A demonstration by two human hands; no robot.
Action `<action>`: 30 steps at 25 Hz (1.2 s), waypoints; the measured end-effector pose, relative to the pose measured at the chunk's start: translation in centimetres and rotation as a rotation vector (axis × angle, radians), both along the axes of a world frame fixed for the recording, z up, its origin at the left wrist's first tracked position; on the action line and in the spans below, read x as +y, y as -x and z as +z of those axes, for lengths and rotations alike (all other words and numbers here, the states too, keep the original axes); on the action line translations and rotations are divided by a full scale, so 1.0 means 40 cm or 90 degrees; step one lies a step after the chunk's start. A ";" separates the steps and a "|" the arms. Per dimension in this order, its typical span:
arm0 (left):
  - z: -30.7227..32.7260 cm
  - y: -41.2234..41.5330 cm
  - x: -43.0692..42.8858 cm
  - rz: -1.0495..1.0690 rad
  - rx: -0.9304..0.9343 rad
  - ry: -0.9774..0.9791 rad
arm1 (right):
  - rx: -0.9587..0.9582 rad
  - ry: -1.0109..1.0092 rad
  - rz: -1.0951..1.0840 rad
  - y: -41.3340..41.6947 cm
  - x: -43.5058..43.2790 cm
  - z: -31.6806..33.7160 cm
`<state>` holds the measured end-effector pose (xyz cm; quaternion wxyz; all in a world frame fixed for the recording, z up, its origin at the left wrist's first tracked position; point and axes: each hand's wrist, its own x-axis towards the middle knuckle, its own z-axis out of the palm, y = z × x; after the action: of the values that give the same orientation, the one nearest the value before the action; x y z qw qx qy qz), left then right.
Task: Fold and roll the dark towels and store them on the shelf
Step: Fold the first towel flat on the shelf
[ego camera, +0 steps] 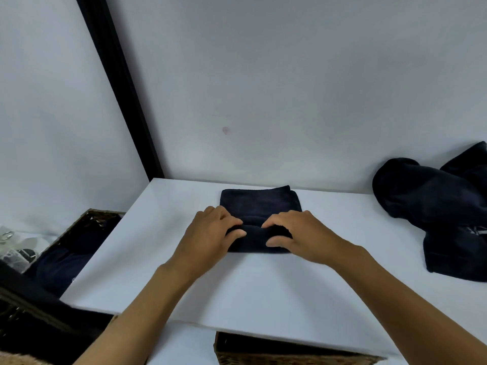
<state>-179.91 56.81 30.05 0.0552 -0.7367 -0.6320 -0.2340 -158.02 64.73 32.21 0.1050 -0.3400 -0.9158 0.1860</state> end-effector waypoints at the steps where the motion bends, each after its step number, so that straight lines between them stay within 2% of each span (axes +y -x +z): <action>1: -0.010 -0.001 -0.003 -0.022 0.045 -0.057 | 0.018 0.073 0.003 0.002 0.021 0.007; 2: -0.022 0.000 -0.006 -0.047 0.076 -0.096 | 0.040 0.137 0.001 0.005 0.041 0.012; 4: -0.033 0.002 0.006 -0.044 0.059 -0.056 | 0.071 0.213 -0.008 0.012 0.070 0.011; 7: 0.014 0.010 0.058 0.001 -0.113 0.110 | 0.100 0.212 -0.023 0.022 0.099 0.001; 9: 0.032 0.013 0.099 0.004 -0.221 0.192 | 0.114 0.059 -0.012 0.023 0.107 -0.006; 11: 0.037 0.021 0.129 0.017 -0.251 0.232 | 0.088 -0.146 0.039 0.018 0.114 -0.015; 13: 0.035 0.025 0.146 0.017 -0.247 0.250 | 0.027 -0.198 0.082 0.012 0.120 -0.028; 15: 0.034 0.017 0.156 0.029 -0.220 0.213 | 0.024 -0.141 0.076 0.010 0.139 -0.031; 19: -0.013 -0.011 0.132 0.057 0.102 -0.134 | 0.116 0.067 0.056 0.029 0.198 -0.015; 21: -0.047 -0.017 0.115 0.021 0.152 -0.150 | 0.140 0.137 0.036 0.038 0.230 -0.011; 23: -0.037 -0.004 0.135 0.024 0.102 -0.078 | 0.171 0.166 0.017 0.047 0.249 -0.024; 24: -0.019 0.002 0.155 0.044 0.060 -0.018 | 0.199 0.149 0.002 0.051 0.251 -0.033; 25: 0.008 0.007 0.175 0.059 0.014 0.050 | 0.232 0.077 -0.014 0.054 0.253 -0.045; 28: 0.050 0.014 0.227 0.055 -0.148 0.185 | 0.261 -0.248 0.024 0.054 0.253 -0.077; 30: 0.063 0.026 0.256 0.058 -0.221 0.237 | 0.191 -0.278 0.080 0.042 0.266 -0.083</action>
<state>-180.93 67.05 32.56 -0.1804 -0.6535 -0.6970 -0.2338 -159.68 75.36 28.89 0.2985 -0.2208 -0.9277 0.0385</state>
